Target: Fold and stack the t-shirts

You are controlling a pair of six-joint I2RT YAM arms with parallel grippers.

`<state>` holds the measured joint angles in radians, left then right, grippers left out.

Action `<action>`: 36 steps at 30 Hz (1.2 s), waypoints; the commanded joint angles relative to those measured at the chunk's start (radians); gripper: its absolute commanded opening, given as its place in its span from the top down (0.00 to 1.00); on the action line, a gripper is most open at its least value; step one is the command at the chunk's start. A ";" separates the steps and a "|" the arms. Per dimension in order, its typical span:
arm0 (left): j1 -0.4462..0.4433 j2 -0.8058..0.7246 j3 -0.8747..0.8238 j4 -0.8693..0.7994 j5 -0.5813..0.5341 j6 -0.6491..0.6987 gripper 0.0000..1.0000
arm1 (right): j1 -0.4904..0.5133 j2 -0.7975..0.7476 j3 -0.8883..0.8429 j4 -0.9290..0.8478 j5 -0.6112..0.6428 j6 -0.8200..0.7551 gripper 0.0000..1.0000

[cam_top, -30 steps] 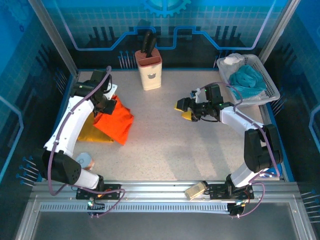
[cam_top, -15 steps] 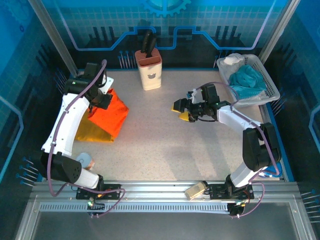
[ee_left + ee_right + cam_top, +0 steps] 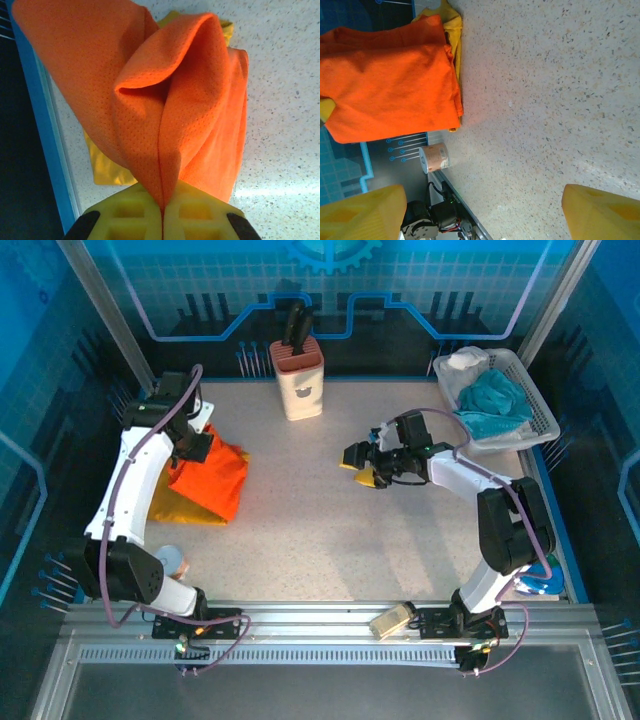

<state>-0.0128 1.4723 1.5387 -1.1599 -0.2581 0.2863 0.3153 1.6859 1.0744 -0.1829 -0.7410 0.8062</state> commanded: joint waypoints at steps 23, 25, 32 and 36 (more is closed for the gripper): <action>0.246 0.294 0.003 0.082 -0.329 -0.218 0.44 | 0.065 0.009 0.022 -0.002 -0.029 -0.021 0.19; 0.251 0.320 0.040 0.061 -0.347 -0.236 0.36 | 0.061 -0.014 0.018 -0.044 -0.014 -0.057 0.19; 0.236 0.209 -0.001 0.112 -0.242 -0.253 0.31 | 0.045 -0.058 0.004 -0.107 0.033 -0.135 0.18; 0.229 0.097 -0.088 0.188 -0.137 -0.266 0.29 | 0.044 -0.062 0.070 -0.237 0.132 -0.251 0.15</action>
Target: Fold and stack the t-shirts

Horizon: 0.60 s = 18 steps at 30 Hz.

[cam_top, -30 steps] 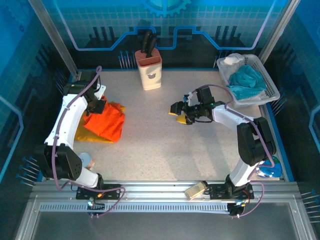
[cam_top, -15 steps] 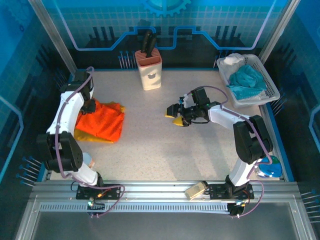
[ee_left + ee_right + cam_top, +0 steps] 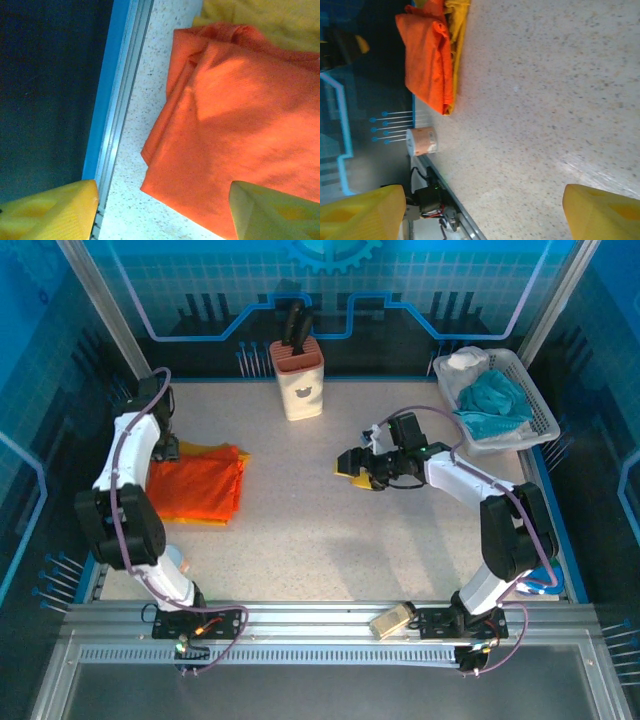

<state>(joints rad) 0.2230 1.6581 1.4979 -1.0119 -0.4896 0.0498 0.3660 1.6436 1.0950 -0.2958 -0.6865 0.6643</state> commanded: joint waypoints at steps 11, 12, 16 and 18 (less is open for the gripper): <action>-0.148 -0.422 -0.568 0.724 0.341 -0.057 0.01 | -0.009 -0.166 0.065 -0.262 0.894 -0.267 0.00; -0.173 -0.442 -0.620 0.808 0.321 -0.049 0.01 | -0.010 -0.173 0.051 -0.251 0.953 -0.276 0.00; -0.225 -0.468 -0.803 1.082 0.282 -0.049 0.01 | -0.014 -0.204 -0.042 -0.132 1.099 -0.367 0.00; -0.227 -0.447 -0.870 1.186 0.253 -0.064 0.01 | -0.022 -0.226 -0.103 -0.042 1.106 -0.416 0.00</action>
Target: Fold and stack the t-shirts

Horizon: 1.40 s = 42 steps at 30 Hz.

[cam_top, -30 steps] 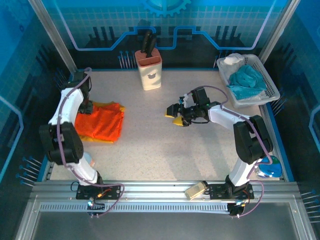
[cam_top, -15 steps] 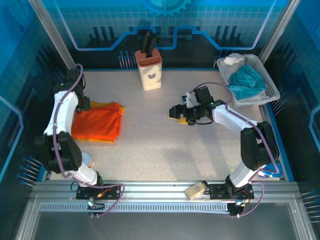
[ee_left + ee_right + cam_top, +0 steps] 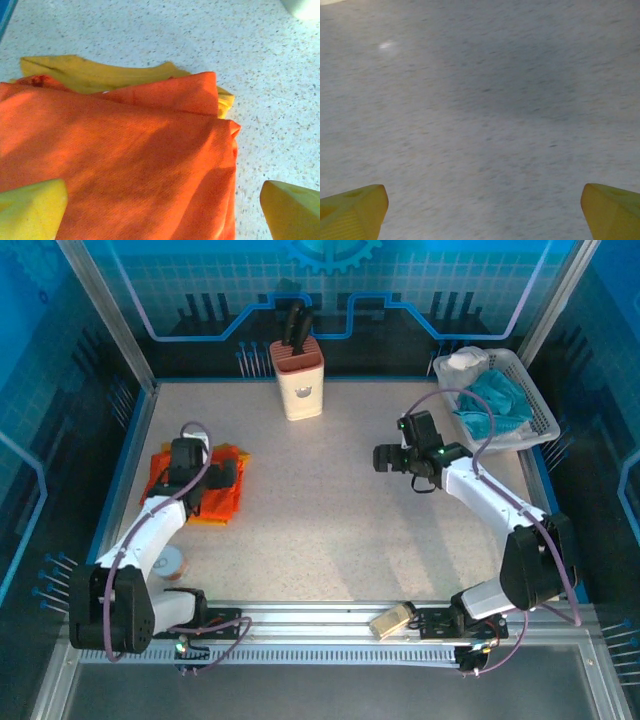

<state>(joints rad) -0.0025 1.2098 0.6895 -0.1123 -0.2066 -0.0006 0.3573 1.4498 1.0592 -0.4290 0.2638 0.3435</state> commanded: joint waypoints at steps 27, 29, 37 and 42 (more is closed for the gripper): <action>-0.004 0.344 -0.324 1.066 0.036 -0.032 0.01 | -0.203 0.038 -0.711 1.384 0.051 -0.374 0.00; -0.004 0.345 -0.324 1.065 0.036 -0.031 0.01 | -0.253 0.119 -0.702 1.459 0.020 -0.337 0.00; -0.005 0.344 -0.323 1.065 0.037 -0.030 0.01 | -0.251 0.094 -0.683 1.367 0.022 -0.326 0.00; -0.007 0.344 -0.323 1.065 0.035 -0.028 0.01 | -0.252 0.095 -0.683 1.371 0.017 -0.328 0.00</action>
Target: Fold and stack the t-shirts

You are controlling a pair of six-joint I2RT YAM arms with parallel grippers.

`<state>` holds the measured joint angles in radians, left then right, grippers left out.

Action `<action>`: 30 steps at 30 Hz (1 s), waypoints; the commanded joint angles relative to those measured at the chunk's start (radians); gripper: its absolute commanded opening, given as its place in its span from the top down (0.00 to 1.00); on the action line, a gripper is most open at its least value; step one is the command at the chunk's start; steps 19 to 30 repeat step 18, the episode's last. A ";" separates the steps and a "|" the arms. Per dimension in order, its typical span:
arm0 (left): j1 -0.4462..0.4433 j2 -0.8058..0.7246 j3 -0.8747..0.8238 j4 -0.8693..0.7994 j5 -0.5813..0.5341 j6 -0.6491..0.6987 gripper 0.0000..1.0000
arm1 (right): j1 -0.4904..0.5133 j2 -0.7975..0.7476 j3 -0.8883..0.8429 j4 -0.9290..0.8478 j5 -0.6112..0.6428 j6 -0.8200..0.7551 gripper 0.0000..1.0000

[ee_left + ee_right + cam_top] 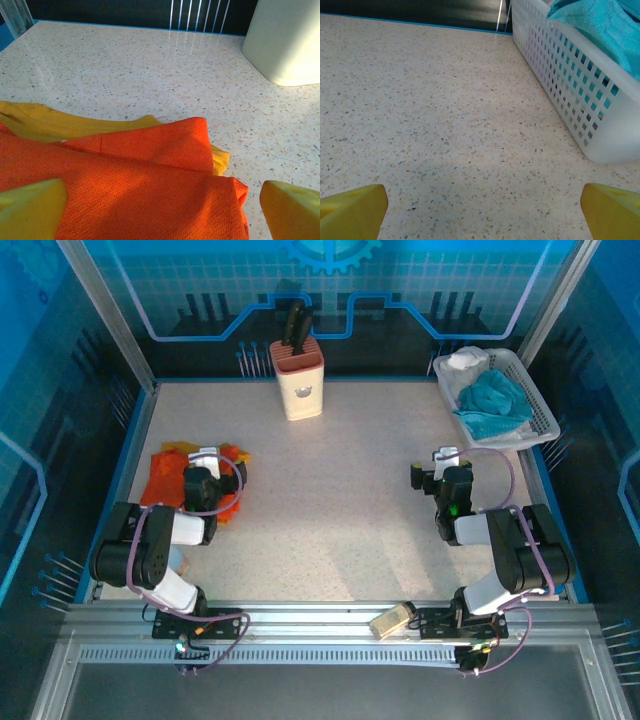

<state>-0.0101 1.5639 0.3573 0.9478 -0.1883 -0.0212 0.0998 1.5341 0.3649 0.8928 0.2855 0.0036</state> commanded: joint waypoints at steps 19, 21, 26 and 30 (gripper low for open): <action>0.002 -0.010 0.009 0.004 0.016 -0.008 0.01 | -0.017 0.007 0.008 0.050 -0.043 0.026 0.00; 0.002 -0.010 0.009 0.004 0.016 -0.008 0.01 | -0.017 0.007 0.008 0.050 -0.043 0.026 0.00; 0.002 -0.010 0.009 0.004 0.016 -0.008 0.01 | -0.017 0.007 0.008 0.050 -0.043 0.026 0.00; 0.002 -0.010 0.009 0.004 0.016 -0.008 0.01 | -0.017 0.007 0.008 0.050 -0.043 0.026 0.00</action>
